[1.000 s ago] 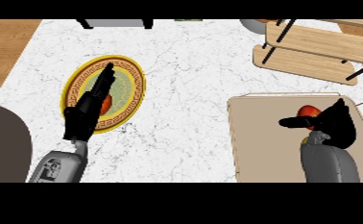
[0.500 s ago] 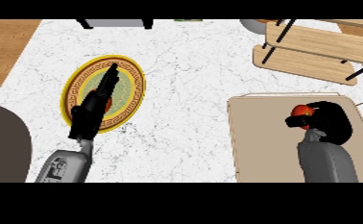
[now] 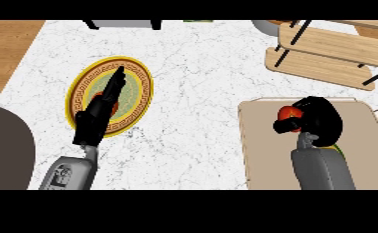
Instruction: Pick the tomato from the tray and place it in the tiered shelf
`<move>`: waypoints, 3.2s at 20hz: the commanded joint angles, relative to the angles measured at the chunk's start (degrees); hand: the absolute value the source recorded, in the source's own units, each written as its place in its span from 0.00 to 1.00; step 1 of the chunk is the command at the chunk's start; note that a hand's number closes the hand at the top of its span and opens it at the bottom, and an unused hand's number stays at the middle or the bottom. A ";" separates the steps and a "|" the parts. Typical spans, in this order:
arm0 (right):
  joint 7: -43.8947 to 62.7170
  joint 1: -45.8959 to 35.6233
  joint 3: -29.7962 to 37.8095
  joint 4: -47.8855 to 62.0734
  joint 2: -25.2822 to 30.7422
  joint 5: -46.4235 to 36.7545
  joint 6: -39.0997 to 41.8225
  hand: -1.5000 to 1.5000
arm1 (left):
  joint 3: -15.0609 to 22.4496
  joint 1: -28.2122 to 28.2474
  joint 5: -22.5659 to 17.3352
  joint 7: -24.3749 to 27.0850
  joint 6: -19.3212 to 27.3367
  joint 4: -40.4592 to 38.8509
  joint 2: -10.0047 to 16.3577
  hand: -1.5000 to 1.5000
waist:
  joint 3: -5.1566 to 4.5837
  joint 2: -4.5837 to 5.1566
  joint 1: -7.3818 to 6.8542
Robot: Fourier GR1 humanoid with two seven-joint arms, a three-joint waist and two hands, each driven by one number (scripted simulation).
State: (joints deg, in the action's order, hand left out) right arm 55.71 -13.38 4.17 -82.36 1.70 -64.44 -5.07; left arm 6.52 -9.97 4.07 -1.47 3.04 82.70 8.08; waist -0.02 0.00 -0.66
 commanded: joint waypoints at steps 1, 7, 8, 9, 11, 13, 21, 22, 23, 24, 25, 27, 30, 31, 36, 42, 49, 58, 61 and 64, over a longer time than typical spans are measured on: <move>-6.25 -3.17 -13.94 1.18 -1.61 3.43 5.06 1.00 | 1.07 -0.64 0.65 0.89 -0.42 -1.37 -0.57 0.50 | 0.02 0.20 -2.06; -6.54 -2.80 -28.05 -6.60 -1.68 12.93 -7.20 1.00 | 0.02 -1.33 0.75 -0.13 1.29 -0.59 -1.41 0.50 | 0.10 -0.16 -0.22; -3.28 -7.66 -27.37 -8.57 -1.68 13.73 -7.06 1.00 | -0.75 -1.71 0.07 0.06 -0.03 -1.94 -0.40 0.50 | 0.05 -0.10 -0.20; -4.70 -4.67 -29.38 -11.12 -1.68 13.71 -10.11 1.00 | -0.13 -0.13 0.17 0.34 -0.44 -1.04 -0.30 0.50 | 0.06 -0.22 0.05; 0.78 -8.27 -31.04 -15.64 -1.69 10.58 -8.86 1.00 | -1.27 -1.14 0.72 3.27 0.60 -4.51 -0.81 0.50 | -0.02 -0.15 0.71; 6.04 -9.86 -34.33 -17.93 -1.69 6.70 -11.15 1.00 | 0.56 0.36 1.31 -1.83 1.17 1.43 -1.37 0.50 | 0.01 -0.34 0.18; 13.96 -19.55 -24.61 -26.09 -1.69 -3.51 4.01 1.00 | -0.90 -1.66 1.42 -1.13 0.44 -1.87 -1.30 0.50 | -0.04 -0.19 0.97; 13.96 -19.44 -24.15 -28.74 -1.14 -4.42 6.56 1.00 | 0.36 0.25 2.35 -0.74 1.51 0.40 -2.30 0.50 | -0.03 -0.30 0.94; 18.76 -20.04 -28.19 -32.14 -1.68 -7.86 7.44 1.00 | -1.64 -1.47 1.66 -0.48 0.88 -1.69 -0.85 0.50 | -0.06 -0.41 1.24; 16.75 -23.12 -22.98 -32.57 -1.58 -6.72 11.55 1.00 | -0.93 2.99 0.78 0.25 -0.84 2.03 0.11 0.50 | -0.05 -0.47 0.75; 13.57 -21.64 -21.48 -29.77 -0.93 -7.24 8.44 1.00 | -3.19 0.80 -0.52 2.39 -2.62 -0.85 1.63 0.50 | -0.03 -0.16 0.80; 14.57 -22.89 -21.25 -33.54 -1.44 -9.23 11.51 1.00 | -2.93 -1.54 -0.36 -2.55 -1.45 0.82 0.37 0.50 | -0.01 -0.24 0.93; 13.64 -27.15 -16.31 -30.74 -0.14 -11.85 12.82 1.00 | -1.58 0.56 1.23 0.27 -0.62 -0.30 -0.63 0.50 | -0.03 -0.18 0.91; 11.94 -30.15 -12.76 -29.56 0.87 -9.65 14.85 1.00 | -2.00 1.09 0.95 -0.48 -0.46 1.43 -0.38 0.50 | -0.02 -0.18 0.63; 9.43 -33.95 -9.34 -26.53 1.50 -11.52 15.36 1.00 | -3.31 0.85 0.15 1.86 -2.15 -0.99 0.06 0.50 | -0.02 -0.07 0.63; 5.87 -37.66 -0.45 -25.97 7.27 -8.28 18.44 1.00 | -2.25 0.67 2.36 1.94 -0.76 -1.55 -1.17 0.50 | -0.01 -0.09 0.83; -1.01 -41.10 4.85 -16.77 13.23 -7.51 14.68 1.00 | -2.82 1.25 0.80 -0.89 -3.71 3.34 0.09 0.50 | 0.01 -0.09 0.38; -6.60 -41.77 5.15 -10.22 17.83 -7.77 11.05 1.00 | -2.47 0.48 3.70 3.08 -1.17 -2.68 -2.79 0.50 | -0.01 0.00 0.58; -10.02 -41.62 5.46 -1.89 19.02 -9.92 3.58 1.00 | -6.18 0.70 -0.20 3.23 -4.98 -2.81 0.41 0.50 | -0.01 0.13 0.19; -16.20 -39.66 4.10 3.86 20.98 -11.21 -1.77 1.00 | -3.05 -2.04 2.09 -1.81 -3.22 0.74 -1.78 0.50 | 0.03 0.21 0.03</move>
State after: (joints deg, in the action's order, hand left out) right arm 44.68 -54.44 9.02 -84.07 21.06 -74.61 -1.18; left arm 3.20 -10.28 6.01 -1.19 0.16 82.52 6.40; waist -0.01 0.13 -0.50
